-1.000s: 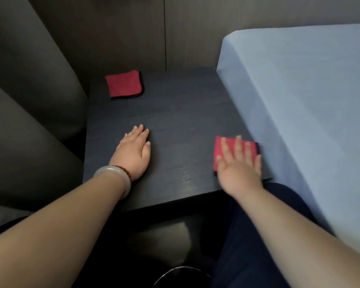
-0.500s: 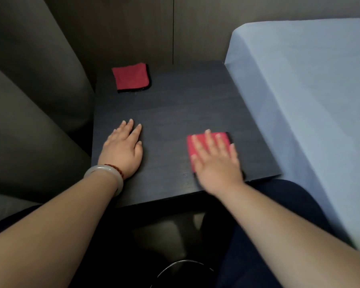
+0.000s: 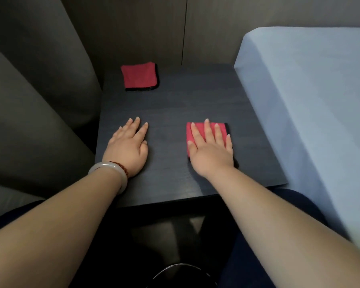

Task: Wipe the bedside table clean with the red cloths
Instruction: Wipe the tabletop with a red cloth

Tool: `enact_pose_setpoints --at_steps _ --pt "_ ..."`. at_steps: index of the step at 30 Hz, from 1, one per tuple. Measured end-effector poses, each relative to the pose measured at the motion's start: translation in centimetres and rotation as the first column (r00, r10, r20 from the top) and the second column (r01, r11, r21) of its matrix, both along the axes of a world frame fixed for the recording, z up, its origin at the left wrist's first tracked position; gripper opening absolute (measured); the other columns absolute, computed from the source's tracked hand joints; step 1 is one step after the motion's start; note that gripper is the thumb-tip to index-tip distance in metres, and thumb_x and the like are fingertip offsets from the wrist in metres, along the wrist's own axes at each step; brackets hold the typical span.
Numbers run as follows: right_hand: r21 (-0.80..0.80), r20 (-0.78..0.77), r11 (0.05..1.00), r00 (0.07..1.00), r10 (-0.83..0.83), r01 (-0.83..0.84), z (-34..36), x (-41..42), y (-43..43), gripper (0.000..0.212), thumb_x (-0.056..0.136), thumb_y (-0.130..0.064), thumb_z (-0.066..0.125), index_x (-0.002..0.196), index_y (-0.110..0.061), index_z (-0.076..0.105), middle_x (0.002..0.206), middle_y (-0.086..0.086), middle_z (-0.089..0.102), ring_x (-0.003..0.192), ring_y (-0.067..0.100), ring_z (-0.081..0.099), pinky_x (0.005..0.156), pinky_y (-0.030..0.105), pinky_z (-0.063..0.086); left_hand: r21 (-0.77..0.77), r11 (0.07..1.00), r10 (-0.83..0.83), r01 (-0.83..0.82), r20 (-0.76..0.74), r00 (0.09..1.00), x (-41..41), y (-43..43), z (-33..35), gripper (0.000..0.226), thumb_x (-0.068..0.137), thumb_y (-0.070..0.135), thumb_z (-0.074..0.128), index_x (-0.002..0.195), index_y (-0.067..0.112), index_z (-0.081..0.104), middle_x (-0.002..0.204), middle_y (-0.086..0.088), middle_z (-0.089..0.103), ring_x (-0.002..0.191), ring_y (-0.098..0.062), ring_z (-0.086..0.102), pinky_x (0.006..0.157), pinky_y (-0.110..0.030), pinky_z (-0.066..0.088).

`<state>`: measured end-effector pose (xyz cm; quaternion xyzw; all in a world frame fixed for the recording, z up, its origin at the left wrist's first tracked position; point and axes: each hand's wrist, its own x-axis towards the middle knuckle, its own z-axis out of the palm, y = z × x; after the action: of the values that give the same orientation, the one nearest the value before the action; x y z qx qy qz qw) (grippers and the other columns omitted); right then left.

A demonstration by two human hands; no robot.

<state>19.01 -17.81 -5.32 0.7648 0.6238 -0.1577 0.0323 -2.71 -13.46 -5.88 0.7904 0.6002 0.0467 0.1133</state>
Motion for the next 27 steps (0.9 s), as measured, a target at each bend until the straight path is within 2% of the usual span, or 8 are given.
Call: enact_pose_setpoints --at_steps 2,7,11,14,16,20,22,27 --pt "-0.006 0.002 1.0 1.0 -0.004 0.004 0.1 -1.4 0.1 0.056 0.1 -0.05 0.009 0.151 -0.043 -0.013 0.161 -0.004 -0.024 0.148 0.024 -0.02 0.117 0.051 -0.013 0.014 1.0 -0.003 0.003 0.008 1.0 0.1 0.1 0.0 0.056 0.1 0.029 0.034 0.154 0.023 0.022 0.163 -0.002 0.012 0.15 -0.02 0.006 0.121 -0.035 0.005" --pt "0.111 -0.028 0.954 0.959 0.283 -0.278 0.3 -5.5 -6.3 0.055 0.101 -0.05 0.009 0.152 -0.043 -0.01 0.161 -0.006 -0.023 0.146 0.019 -0.025 0.117 0.046 -0.016 0.009 1.0 -0.01 0.01 -0.002 1.0 0.1 0.0 -0.2 0.057 0.1 0.029 0.032 0.155 0.022 0.02 0.163 -0.004 0.01 0.15 -0.02 0.005 0.121 -0.035 0.003" --pt "0.078 -0.025 0.983 0.986 0.167 -0.164 -0.3 -2.9 -0.6 0.054 0.1 -0.05 0.012 0.152 -0.045 -0.004 0.162 -0.009 -0.017 0.148 0.018 -0.018 0.118 0.045 -0.013 0.007 1.0 -0.015 0.015 -0.016 1.0 0.1 0.0 -0.1 0.057 0.1 0.03 0.032 0.155 0.022 0.018 0.163 -0.004 0.009 0.15 -0.02 0.004 0.121 -0.034 0.003" --pt "-0.011 -0.008 0.998 0.998 0.066 -0.066 -0.1 -2.2 4.4 0.055 0.1 -0.05 0.011 0.152 -0.044 -0.007 0.162 -0.006 -0.021 0.148 0.022 -0.018 0.118 0.049 -0.011 0.017 1.0 -0.013 0.013 -0.01 1.0 0.2 0.1 0.0 0.057 0.1 0.03 0.032 0.155 0.022 0.019 0.163 -0.004 0.01 0.15 -0.02 0.005 0.121 -0.035 0.004" --pt "-0.016 -0.002 0.998 0.998 0.065 -0.065 0.0 -2.8 4.4 0.055 0.101 -0.05 0.009 0.151 -0.043 -0.011 0.161 -0.005 -0.023 0.148 0.023 -0.019 0.118 0.05 -0.012 0.019 1.0 -0.01 0.01 -0.002 1.0 0.1 0.1 0.0 0.057 0.1 0.031 0.032 0.155 0.022 0.02 0.163 -0.004 0.011 0.15 -0.021 0.006 0.121 -0.036 0.005" --pt "0.098 -0.009 0.984 0.988 0.153 -0.152 -0.3 -5.1 -2.3 0.056 0.1 -0.05 0.009 0.151 -0.042 -0.013 0.16 -0.006 -0.025 0.147 0.021 -0.022 0.117 0.049 -0.013 0.011 1.0 0.026 -0.026 0.019 0.999 0.6 1.0 -0.2 0.056 0.1 0.031 0.032 0.154 0.022 0.021 0.163 -0.005 0.008 0.15 -0.021 0.002 0.121 -0.037 0.005" --pt "0.071 -0.005 0.983 0.986 0.169 -0.168 -0.3 -5.6 -3.5 0.056 0.101 -0.049 0.01 0.151 -0.042 -0.014 0.16 -0.007 -0.026 0.146 0.019 -0.025 0.117 0.048 -0.016 0.029 0.999 0.04 -0.04 0.017 0.999 1.0 2.6 0.0 0.056 0.1 0.031 0.032 0.154 0.021 0.021 0.164 -0.005 0.006 0.15 -0.022 -0.001 0.121 -0.039 0.006" --pt "0.05 -0.026 0.994 0.995 0.097 -0.096 -0.4 -5.0 5.1 0.055 0.1 -0.05 0.011 0.151 -0.044 -0.009 0.161 -0.008 -0.023 0.148 0.022 -0.02 0.117 0.049 -0.014 0.0 1.0 0.025 -0.025 -0.069 0.997 1.2 6.7 0.2 0.059 0.101 0.038 0.031 0.155 0.02 0.016 0.164 -0.005 0.004 0.15 -0.024 -0.004 0.121 -0.04 0.006"
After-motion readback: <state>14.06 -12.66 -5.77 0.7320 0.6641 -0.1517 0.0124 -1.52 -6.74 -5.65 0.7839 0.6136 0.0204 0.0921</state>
